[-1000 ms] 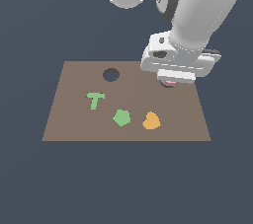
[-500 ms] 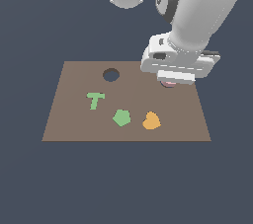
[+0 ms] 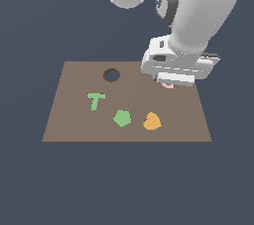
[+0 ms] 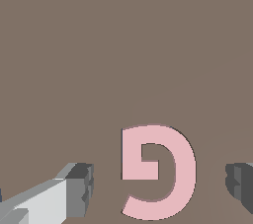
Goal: Insert a designated object into the corresponding slot on a board.
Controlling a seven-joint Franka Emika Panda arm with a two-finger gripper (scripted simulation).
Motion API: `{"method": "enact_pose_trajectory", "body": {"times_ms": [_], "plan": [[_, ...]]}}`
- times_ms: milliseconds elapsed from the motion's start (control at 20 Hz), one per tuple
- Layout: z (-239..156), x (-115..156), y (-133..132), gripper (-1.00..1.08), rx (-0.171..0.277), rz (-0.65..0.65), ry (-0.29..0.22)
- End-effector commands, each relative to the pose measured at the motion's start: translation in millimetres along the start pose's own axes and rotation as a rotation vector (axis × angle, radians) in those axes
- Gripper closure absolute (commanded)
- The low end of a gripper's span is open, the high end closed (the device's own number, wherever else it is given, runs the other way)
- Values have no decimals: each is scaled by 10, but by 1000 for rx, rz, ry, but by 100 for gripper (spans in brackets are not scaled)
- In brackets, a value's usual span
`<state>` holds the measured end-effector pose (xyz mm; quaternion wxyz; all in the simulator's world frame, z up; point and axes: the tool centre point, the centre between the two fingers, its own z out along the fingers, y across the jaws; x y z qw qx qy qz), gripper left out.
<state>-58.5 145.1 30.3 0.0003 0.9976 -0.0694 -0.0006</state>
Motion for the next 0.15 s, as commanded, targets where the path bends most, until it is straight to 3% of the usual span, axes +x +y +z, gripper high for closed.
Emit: {"method": "enact_pose_trajectory", "body": {"times_ms": [0,100], "plan": [[0,1,0,-92,0,0,0],[0,1,0,-92,0,0,0]]}}
